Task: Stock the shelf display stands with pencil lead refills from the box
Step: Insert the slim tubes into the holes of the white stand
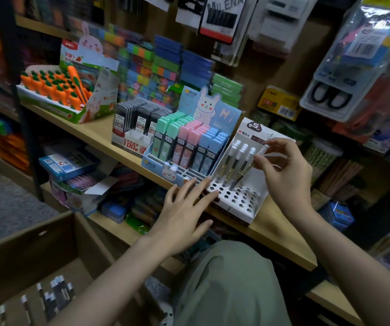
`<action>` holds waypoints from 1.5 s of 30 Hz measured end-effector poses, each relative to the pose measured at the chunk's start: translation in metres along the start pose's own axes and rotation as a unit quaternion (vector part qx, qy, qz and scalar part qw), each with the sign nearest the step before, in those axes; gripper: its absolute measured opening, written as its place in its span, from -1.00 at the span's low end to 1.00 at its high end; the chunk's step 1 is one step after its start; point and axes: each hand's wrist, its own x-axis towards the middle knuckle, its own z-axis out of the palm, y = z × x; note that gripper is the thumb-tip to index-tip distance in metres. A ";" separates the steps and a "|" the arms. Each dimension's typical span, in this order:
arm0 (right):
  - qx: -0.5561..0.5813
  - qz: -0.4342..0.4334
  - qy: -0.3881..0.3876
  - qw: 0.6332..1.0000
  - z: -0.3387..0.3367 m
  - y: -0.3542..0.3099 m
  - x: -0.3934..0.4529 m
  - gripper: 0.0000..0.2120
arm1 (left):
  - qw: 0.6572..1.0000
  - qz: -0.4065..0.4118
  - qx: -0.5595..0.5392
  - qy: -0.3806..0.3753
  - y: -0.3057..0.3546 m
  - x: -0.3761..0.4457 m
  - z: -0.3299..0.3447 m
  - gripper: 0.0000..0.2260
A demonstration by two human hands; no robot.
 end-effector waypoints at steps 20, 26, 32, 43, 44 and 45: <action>-0.129 -0.064 -0.034 0.989 0.013 0.000 -0.007 -0.72 | 0.999 -0.012 -0.012 -0.043 0.000 0.000 -0.004 -0.45; -0.129 -0.072 -0.062 0.987 0.004 -0.002 -0.013 -0.67 | 0.998 -0.001 -0.033 -0.054 0.000 -0.004 -0.008 -0.41; 0.016 -0.031 -0.043 0.998 0.008 -0.033 -0.037 -0.74 | 0.958 -0.075 -0.269 0.062 -0.004 -0.024 -0.022 -0.62; 0.123 0.190 -0.491 0.841 0.219 -0.083 -0.167 -0.86 | 0.635 -0.648 -0.384 0.175 -0.124 -0.199 -0.007 -0.79; 0.104 0.222 -0.524 0.816 0.240 -0.077 -0.187 -0.87 | 0.614 -0.680 -0.360 0.177 -0.132 -0.223 -0.002 -0.78; 0.078 0.240 -0.549 0.797 0.259 -0.070 -0.205 -0.90 | 0.597 -0.704 -0.345 0.168 -0.138 -0.245 0.004 -0.77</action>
